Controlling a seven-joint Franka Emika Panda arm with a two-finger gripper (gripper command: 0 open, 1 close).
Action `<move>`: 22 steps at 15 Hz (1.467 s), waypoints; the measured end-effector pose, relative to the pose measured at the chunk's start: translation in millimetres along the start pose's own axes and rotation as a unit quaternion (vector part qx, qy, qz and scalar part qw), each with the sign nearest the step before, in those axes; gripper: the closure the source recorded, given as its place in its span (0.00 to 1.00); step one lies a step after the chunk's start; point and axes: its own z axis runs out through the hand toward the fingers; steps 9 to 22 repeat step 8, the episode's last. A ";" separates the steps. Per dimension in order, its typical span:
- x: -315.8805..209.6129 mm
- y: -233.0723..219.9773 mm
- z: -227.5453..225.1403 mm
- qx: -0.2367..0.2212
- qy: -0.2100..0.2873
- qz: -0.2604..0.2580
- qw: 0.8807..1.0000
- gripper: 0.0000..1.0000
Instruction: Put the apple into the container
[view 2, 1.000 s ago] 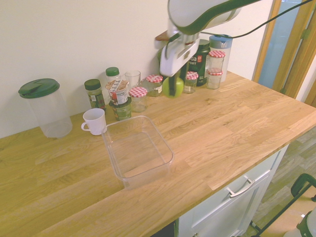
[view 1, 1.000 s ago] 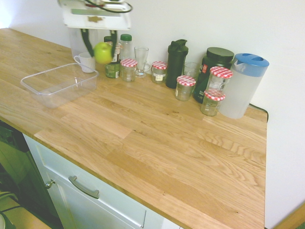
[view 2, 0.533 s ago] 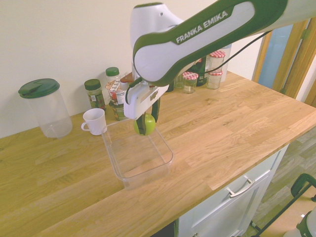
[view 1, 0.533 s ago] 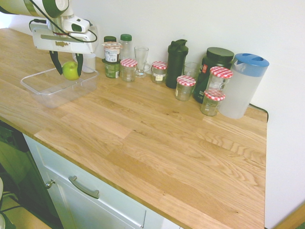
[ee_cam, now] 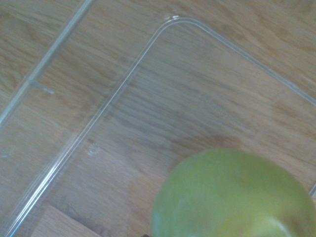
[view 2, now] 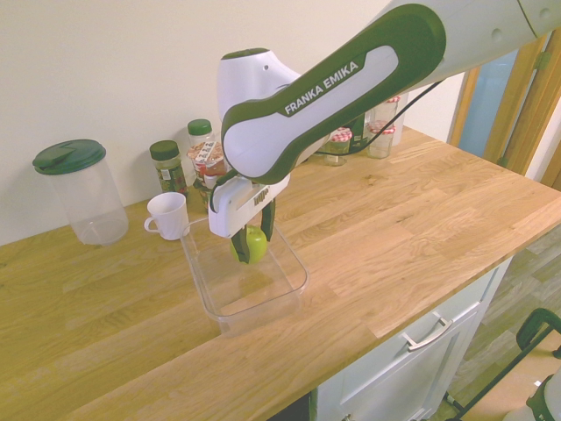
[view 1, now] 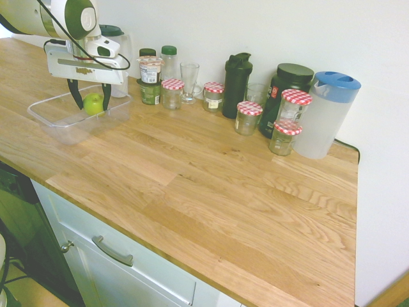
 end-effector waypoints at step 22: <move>34.6 46.1 -109.5 0.002 0.013 0.066 0.998 0.00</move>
